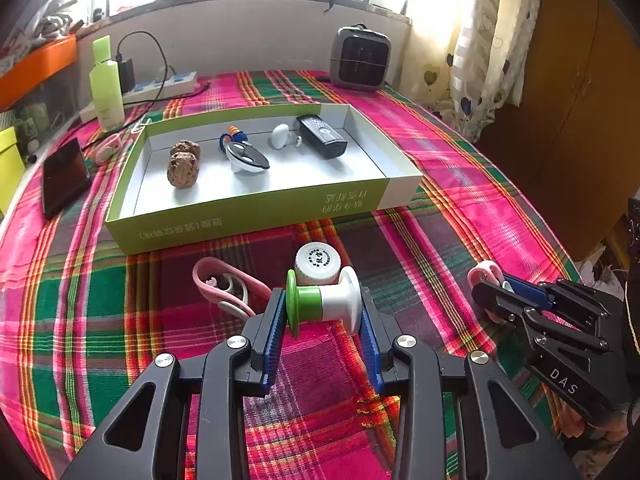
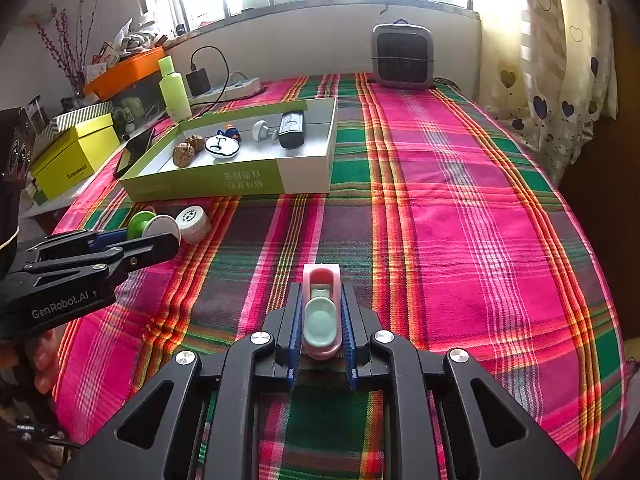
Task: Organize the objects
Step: 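Lift the spool toy and pink case with both tools, then carry the spool toy and pink case over the box with both tools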
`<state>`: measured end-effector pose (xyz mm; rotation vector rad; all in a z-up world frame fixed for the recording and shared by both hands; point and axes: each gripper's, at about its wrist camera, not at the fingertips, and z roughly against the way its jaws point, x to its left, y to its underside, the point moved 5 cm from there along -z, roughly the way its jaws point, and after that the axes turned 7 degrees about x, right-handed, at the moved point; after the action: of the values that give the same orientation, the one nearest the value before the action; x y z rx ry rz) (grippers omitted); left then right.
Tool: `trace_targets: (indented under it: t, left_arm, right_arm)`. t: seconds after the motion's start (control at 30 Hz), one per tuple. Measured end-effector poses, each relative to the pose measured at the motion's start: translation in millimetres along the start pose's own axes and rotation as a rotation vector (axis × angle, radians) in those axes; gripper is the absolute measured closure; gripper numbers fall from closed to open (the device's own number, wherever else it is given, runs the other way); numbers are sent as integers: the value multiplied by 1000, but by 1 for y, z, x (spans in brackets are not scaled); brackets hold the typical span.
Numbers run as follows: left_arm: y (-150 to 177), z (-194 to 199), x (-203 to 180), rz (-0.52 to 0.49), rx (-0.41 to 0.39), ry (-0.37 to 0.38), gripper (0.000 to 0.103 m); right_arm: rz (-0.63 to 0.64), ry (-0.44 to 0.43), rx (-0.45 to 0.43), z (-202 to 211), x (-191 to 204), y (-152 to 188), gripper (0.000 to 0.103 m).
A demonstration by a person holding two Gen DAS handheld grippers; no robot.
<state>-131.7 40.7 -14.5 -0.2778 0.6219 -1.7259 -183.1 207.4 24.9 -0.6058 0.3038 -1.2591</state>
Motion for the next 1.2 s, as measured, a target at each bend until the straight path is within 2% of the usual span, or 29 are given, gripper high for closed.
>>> trace_targets:
  t: [1.2]
  left_arm:
    - [-28,20,37,70,-64,-18,70]
  right_arm:
    - [118,-112,-27,-4,56,-53,85]
